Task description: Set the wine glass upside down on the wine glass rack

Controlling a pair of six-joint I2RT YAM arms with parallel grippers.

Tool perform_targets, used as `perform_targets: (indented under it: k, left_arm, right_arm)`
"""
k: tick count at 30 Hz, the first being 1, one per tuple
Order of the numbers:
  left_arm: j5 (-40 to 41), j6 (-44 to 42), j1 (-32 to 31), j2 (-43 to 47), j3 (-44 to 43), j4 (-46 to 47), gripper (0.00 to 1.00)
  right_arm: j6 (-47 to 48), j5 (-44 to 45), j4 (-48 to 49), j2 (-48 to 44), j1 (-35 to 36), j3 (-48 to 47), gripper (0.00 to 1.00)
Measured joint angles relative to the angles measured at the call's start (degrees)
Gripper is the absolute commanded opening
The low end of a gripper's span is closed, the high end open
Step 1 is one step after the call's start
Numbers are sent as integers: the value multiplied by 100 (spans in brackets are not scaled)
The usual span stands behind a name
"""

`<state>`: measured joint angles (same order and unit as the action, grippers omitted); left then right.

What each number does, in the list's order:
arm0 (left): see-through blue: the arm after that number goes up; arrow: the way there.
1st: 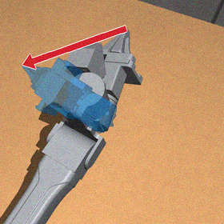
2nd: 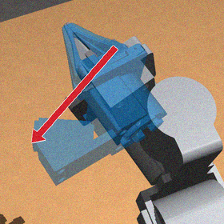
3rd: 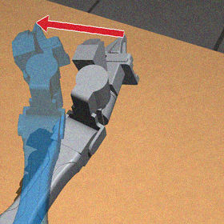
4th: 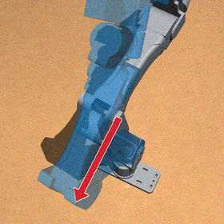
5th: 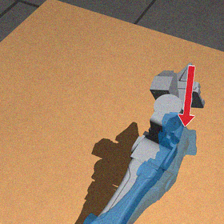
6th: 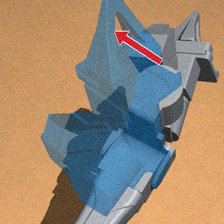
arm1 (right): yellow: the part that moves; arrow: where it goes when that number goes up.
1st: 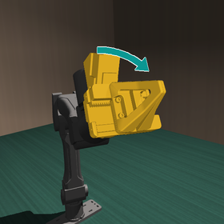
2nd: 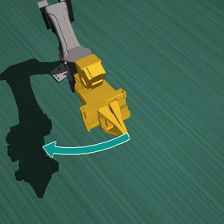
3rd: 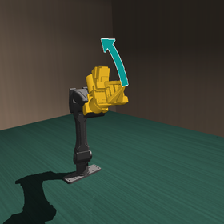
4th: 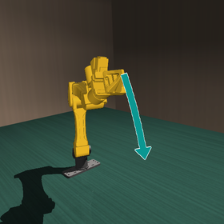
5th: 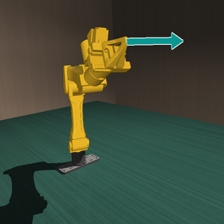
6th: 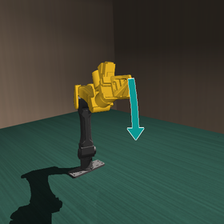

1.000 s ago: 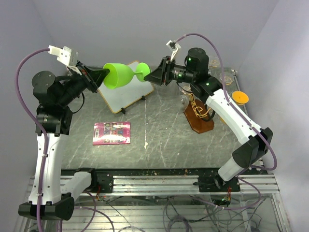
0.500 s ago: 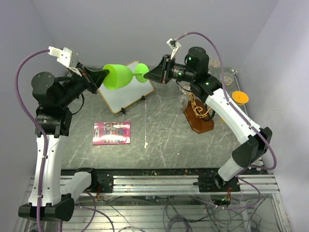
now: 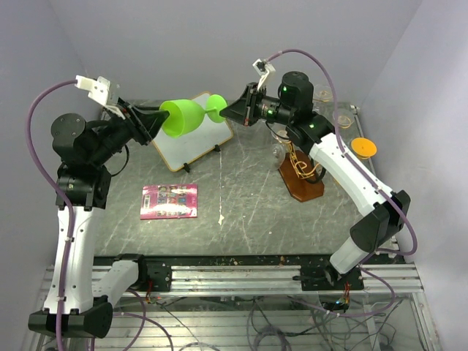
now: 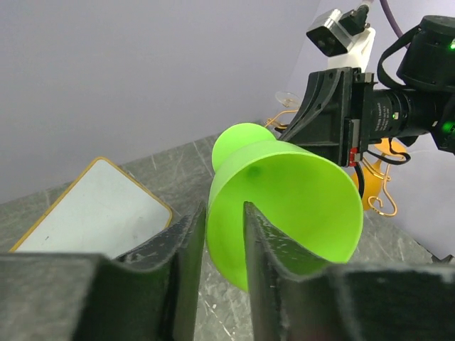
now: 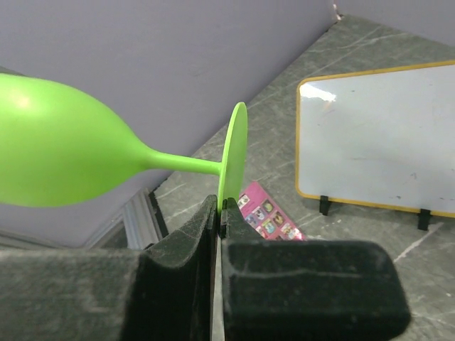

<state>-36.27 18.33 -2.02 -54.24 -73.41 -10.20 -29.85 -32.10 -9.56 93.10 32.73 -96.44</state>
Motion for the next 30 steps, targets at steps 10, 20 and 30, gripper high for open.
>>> perform_targets:
  k: [10, 20, 30]
  left_arm:
    - [13, -125, 0, 356, 118, -114, 87]
    - [372, -911, 0, 855, 118, -870, 100]
    - [619, -1403, 2, 1145, 358, -1410, 99]
  right_arm:
    - [994, 549, -216, -470, -184, 236, 0]
    - [3392, 1025, -509, -1738, -254, 964, 0]
    - [6780, 855, -1864, -2964, -273, 1587, 0]
